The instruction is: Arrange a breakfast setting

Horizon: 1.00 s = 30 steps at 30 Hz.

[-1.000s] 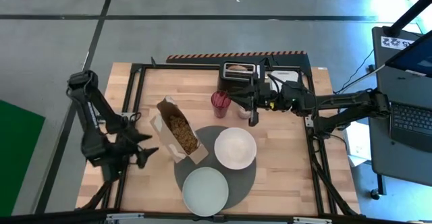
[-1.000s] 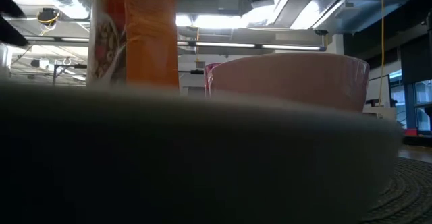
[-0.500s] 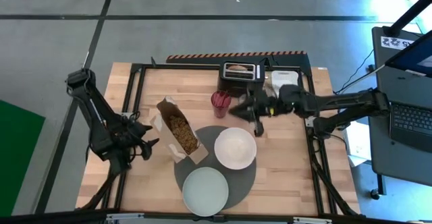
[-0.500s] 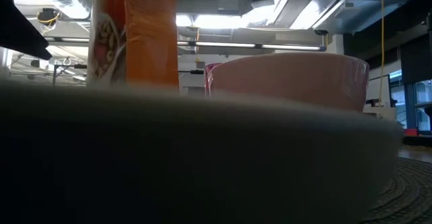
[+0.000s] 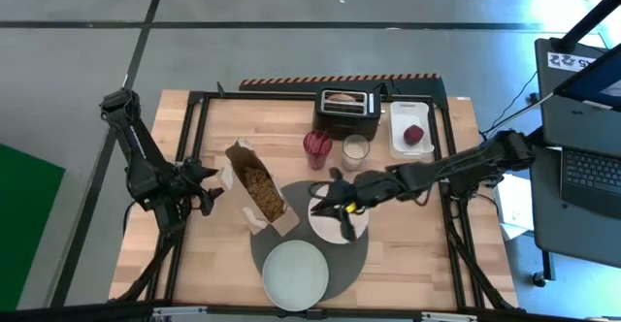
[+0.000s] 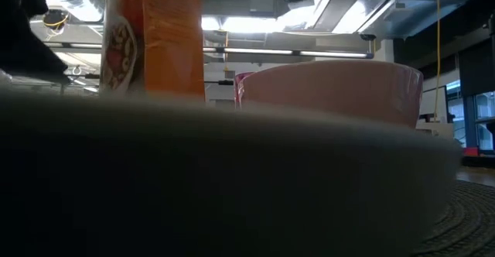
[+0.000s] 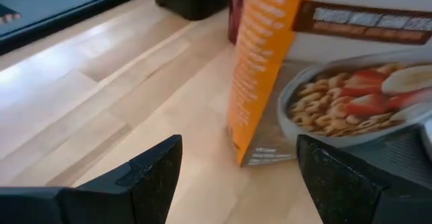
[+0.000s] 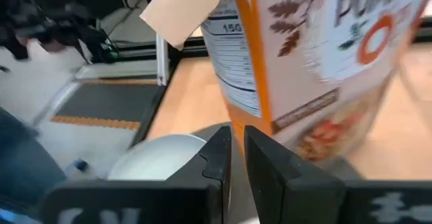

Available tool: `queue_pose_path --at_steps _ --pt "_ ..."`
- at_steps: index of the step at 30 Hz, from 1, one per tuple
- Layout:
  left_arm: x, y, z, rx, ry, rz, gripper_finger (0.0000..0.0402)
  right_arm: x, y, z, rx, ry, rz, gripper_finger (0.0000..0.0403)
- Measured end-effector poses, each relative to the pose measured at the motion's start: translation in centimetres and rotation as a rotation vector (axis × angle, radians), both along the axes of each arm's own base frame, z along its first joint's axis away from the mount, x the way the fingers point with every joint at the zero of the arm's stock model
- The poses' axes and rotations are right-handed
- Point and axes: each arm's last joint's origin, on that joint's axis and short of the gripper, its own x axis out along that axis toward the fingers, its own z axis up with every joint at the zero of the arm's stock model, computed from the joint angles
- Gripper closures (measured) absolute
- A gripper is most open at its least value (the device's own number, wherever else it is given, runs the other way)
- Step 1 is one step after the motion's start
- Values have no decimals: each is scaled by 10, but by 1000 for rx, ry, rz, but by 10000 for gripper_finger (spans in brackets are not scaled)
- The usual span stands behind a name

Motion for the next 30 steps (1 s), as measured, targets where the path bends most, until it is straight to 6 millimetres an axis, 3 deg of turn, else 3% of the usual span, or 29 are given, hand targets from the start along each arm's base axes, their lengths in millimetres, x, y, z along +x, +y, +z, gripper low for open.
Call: queue_pose_path --at_steps 5,10,16,21,27,30 --pt "-5 15 -6 -68 -59 46 125 18 12 -19 99 -7 41 356" --pt "-3 19 -9 -125 -109 86 170 21 27 -31 89 -5 -12 356" --pt "9 9 -3 26 -96 -30 215 16 40 -31 44 -16 -82 356" --pt "11 19 -9 42 -57 61 232 19 39 -34 101 -17 -185 357" --pt "11 24 -23 31 -52 101 264 42 41 -23 88 -50 -245 365" --pt "12 27 -26 42 -79 145 289 52 45 -30 63 -6 -226 382"
